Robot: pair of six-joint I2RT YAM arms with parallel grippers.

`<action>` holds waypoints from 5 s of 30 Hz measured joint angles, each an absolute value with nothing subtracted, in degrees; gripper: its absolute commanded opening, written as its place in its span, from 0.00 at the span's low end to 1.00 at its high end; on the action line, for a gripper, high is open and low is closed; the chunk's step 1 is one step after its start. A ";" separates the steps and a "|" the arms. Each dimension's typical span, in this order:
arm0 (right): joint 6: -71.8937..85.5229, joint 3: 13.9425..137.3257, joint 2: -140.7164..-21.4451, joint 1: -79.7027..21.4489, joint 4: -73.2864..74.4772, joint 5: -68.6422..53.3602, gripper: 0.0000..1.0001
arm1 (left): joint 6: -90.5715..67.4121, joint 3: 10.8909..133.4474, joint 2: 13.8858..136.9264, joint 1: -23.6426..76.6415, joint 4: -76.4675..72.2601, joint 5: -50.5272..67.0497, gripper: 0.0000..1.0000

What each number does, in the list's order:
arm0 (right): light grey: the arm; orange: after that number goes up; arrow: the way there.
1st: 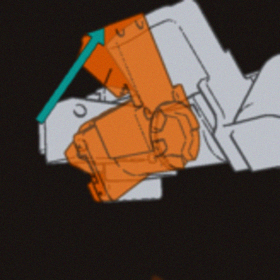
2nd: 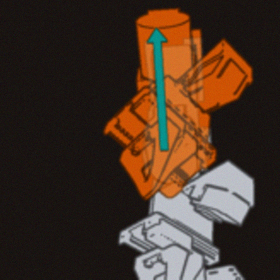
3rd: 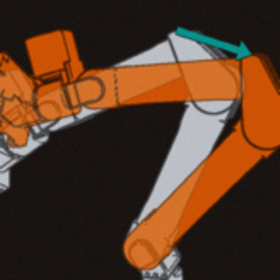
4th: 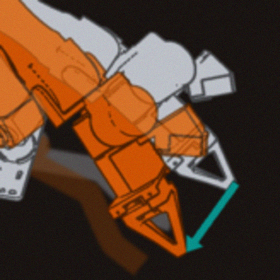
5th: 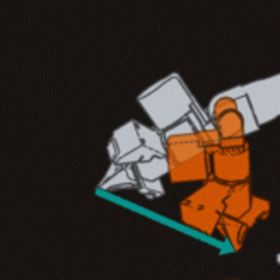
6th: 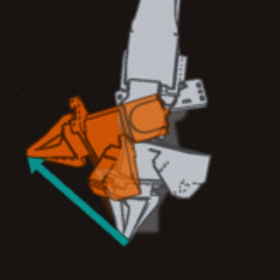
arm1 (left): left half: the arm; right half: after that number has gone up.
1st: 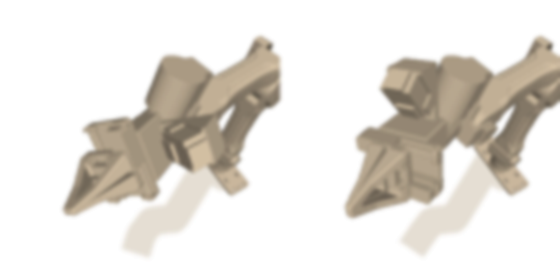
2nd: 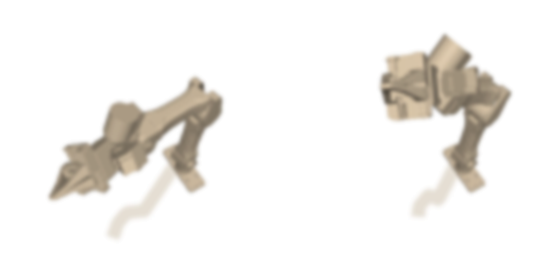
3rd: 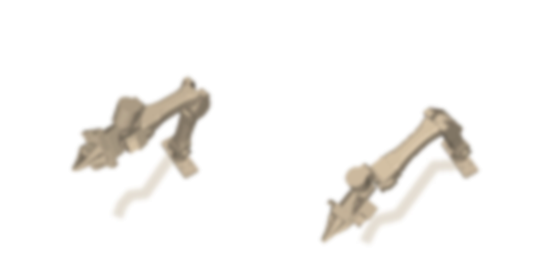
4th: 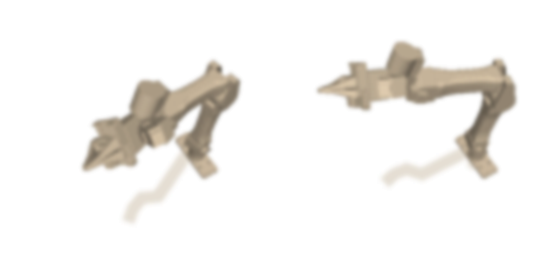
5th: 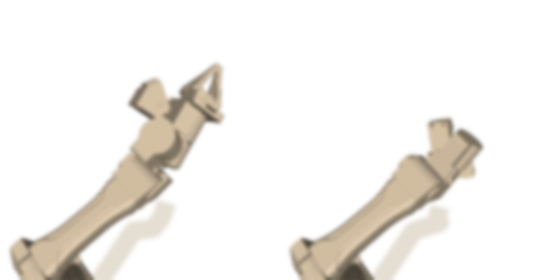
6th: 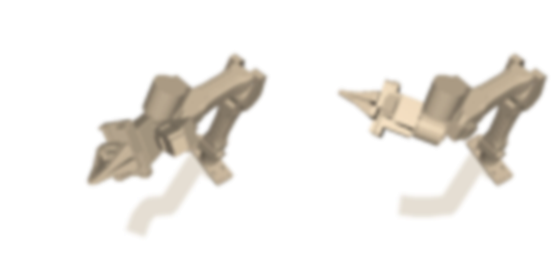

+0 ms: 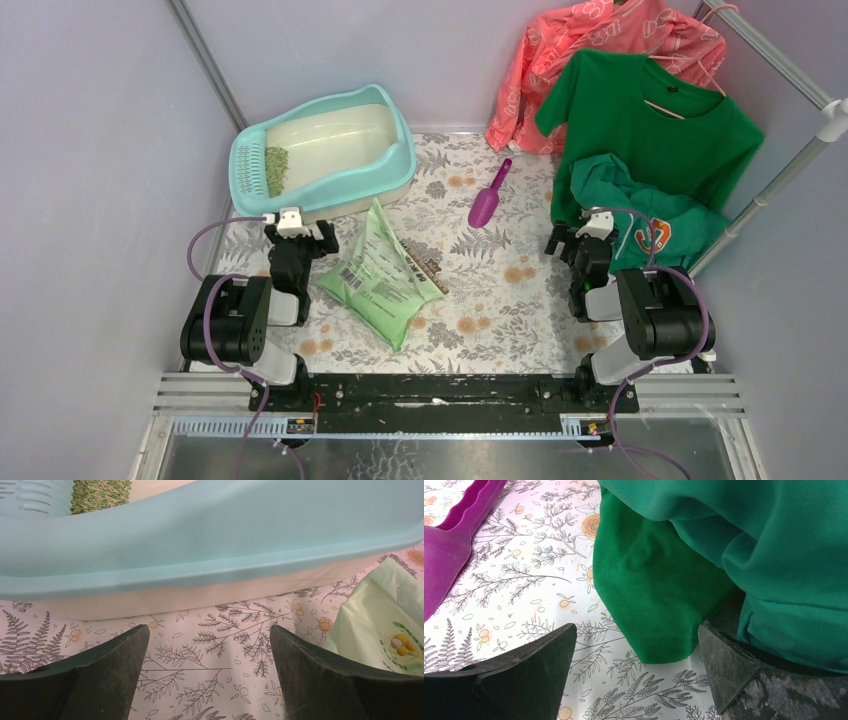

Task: Fill the litter box with clean litter
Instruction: Adjust the cat litter bag at the center of the board.

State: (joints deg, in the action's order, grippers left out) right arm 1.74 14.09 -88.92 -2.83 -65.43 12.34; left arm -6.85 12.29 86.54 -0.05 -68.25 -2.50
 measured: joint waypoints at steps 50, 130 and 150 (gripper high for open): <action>25.08 65.23 -58.35 -22.63 30.59 -31.18 1.00 | -31.92 59.16 54.50 39.92 25.19 4.14 0.99; 29.54 72.64 -94.56 -46.87 12.60 -5.41 0.00 | -49.45 42.59 47.27 19.77 28.45 -3.29 0.99; 33.17 52.97 -99.53 -44.05 -8.32 -7.40 0.80 | -47.94 37.67 59.42 19.51 20.86 8.84 0.98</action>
